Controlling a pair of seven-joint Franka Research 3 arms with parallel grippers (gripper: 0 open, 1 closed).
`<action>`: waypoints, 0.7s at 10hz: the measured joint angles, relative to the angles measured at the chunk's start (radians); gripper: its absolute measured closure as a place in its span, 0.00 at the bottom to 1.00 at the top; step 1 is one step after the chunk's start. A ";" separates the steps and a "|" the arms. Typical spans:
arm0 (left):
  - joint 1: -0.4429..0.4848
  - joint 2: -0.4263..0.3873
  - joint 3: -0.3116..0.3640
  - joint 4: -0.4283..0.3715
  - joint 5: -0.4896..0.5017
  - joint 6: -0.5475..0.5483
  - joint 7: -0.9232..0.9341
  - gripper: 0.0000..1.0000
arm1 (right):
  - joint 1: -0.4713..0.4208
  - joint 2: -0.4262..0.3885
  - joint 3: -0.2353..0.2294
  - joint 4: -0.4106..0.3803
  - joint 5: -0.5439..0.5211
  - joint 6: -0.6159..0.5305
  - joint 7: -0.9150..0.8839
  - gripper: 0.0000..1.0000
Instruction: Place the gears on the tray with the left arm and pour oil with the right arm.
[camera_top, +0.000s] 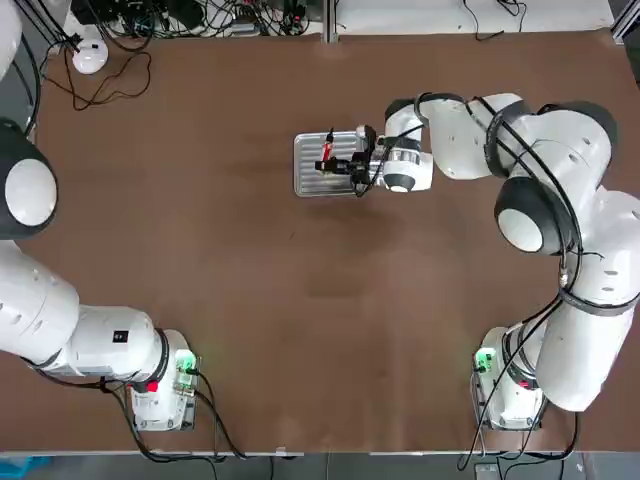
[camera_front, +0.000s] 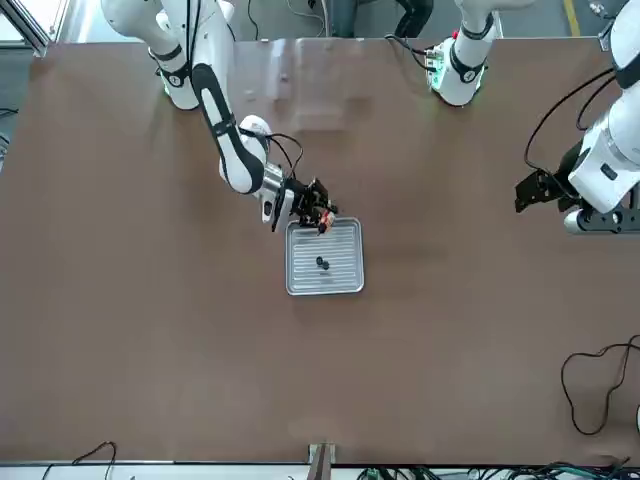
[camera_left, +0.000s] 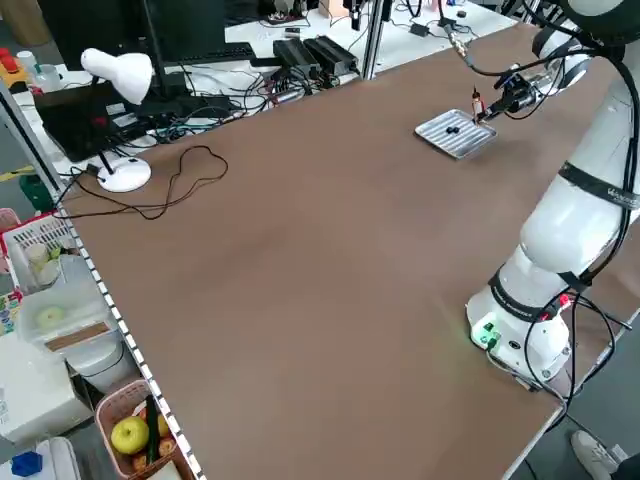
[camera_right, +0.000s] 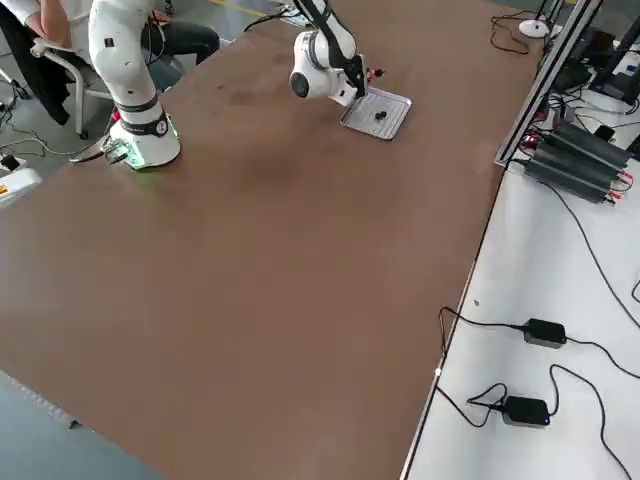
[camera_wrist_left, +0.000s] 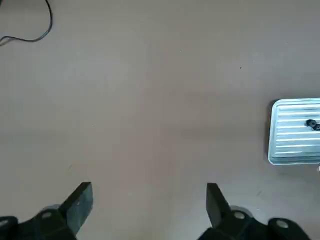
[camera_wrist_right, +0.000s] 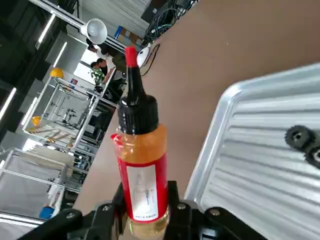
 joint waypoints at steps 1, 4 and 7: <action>0.001 0.000 0.000 0.000 0.000 0.001 0.014 0.00 | 0.001 0.001 0.005 0.000 0.000 -0.016 0.059 0.65; 0.000 0.000 0.001 0.000 0.027 0.002 0.016 0.00 | 0.002 0.026 0.006 -0.001 0.000 -0.120 0.182 0.65; 0.006 0.009 0.001 0.003 0.029 0.020 0.020 0.00 | -0.008 0.090 -0.003 -0.002 0.000 -0.264 0.292 0.65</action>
